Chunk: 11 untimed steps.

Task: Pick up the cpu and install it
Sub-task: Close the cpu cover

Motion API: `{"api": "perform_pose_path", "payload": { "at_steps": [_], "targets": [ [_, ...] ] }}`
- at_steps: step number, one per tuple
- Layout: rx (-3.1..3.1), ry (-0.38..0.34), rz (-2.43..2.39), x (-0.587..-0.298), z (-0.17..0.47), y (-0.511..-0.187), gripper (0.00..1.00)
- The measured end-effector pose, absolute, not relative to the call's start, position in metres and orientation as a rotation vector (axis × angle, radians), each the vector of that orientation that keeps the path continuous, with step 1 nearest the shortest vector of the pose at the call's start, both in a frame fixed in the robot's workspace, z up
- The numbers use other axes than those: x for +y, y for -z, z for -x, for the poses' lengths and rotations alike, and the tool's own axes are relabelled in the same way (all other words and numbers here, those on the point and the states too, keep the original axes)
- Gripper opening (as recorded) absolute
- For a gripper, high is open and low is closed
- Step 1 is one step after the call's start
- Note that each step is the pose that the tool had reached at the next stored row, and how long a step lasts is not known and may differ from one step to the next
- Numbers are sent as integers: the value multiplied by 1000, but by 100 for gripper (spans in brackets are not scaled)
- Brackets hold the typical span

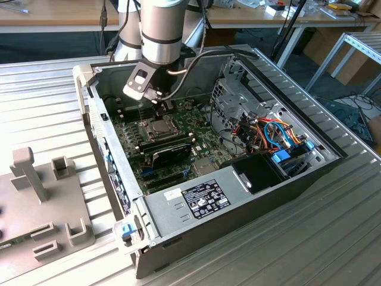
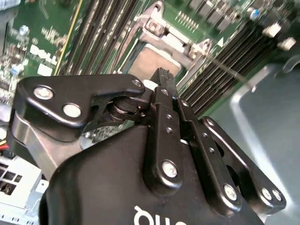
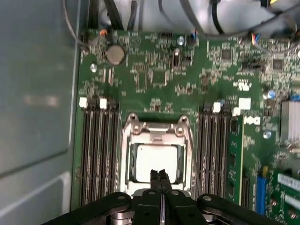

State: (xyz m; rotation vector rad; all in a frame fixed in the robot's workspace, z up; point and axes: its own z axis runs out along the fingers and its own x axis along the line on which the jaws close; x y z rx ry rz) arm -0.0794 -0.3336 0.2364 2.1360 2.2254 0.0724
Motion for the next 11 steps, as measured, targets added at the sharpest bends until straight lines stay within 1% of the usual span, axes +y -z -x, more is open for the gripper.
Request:
{"api": "perform_pose_path", "payload": {
  "at_steps": [8,11],
  "targets": [
    [2224,-67,-2134,-334,85,-231,11],
    [2242,-31,-2152,-334,85,-231,11]
  ]
}}
